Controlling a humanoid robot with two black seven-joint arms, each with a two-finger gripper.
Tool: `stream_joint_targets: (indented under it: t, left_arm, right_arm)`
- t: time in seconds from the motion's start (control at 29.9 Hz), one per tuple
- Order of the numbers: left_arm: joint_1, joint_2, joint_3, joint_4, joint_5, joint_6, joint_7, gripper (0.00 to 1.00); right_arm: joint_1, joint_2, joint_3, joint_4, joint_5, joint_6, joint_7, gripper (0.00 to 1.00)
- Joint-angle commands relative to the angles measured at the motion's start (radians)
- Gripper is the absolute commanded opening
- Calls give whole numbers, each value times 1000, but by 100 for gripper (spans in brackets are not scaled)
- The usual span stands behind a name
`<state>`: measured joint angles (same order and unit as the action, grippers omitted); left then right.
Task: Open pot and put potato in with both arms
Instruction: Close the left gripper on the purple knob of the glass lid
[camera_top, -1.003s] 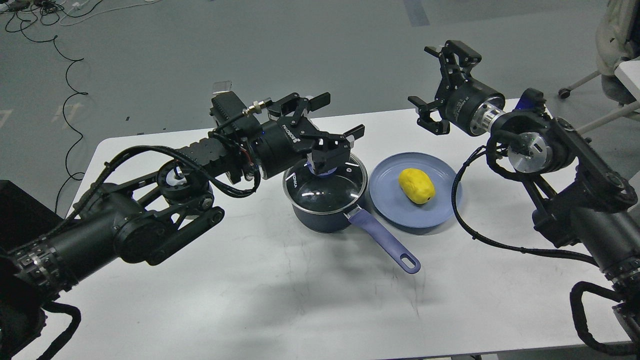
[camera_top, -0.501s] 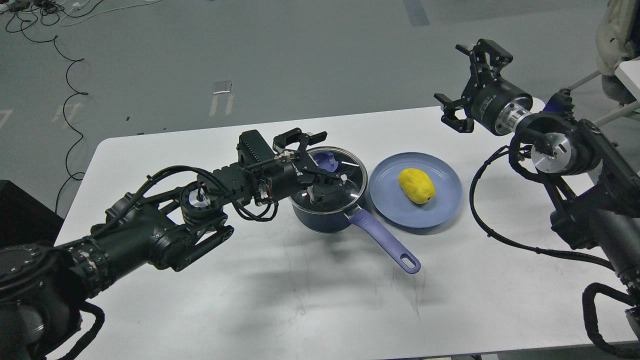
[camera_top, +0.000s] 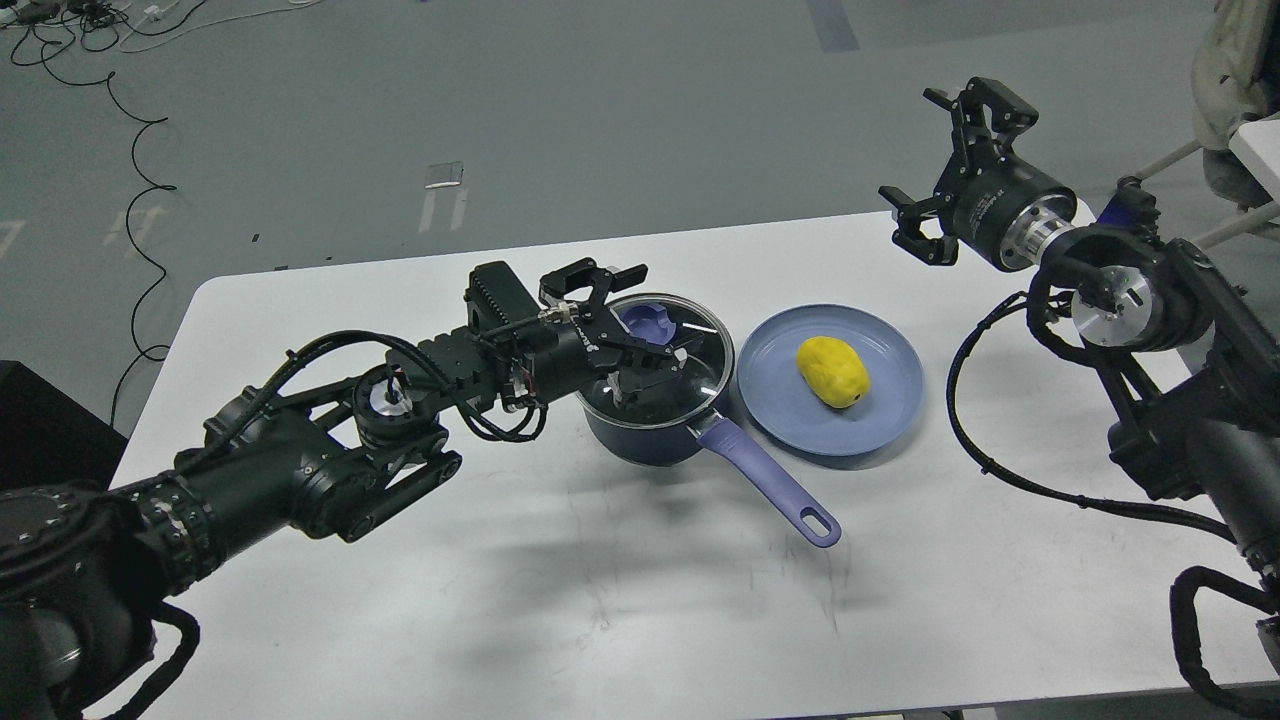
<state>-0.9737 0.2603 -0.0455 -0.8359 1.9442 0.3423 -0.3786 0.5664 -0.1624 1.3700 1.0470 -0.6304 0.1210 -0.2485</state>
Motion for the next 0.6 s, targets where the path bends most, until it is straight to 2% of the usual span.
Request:
stream_joint_targets:
  t: [0.0,0.23,0.57]
  left_arm:
    - [6,-3,1,17,-10,-5,0,97]
    - [9,-6,3,77,-10,-6,-2,97]
    - [7,-7,36,75,-17,-3,-11,97]
  right_arm:
    - [-3,0,-2,1,0,0,0,100]
    - [-8,-6,0,2,0,2,0,100]
    - [-10,-8,-3,2,0,2,0,100]
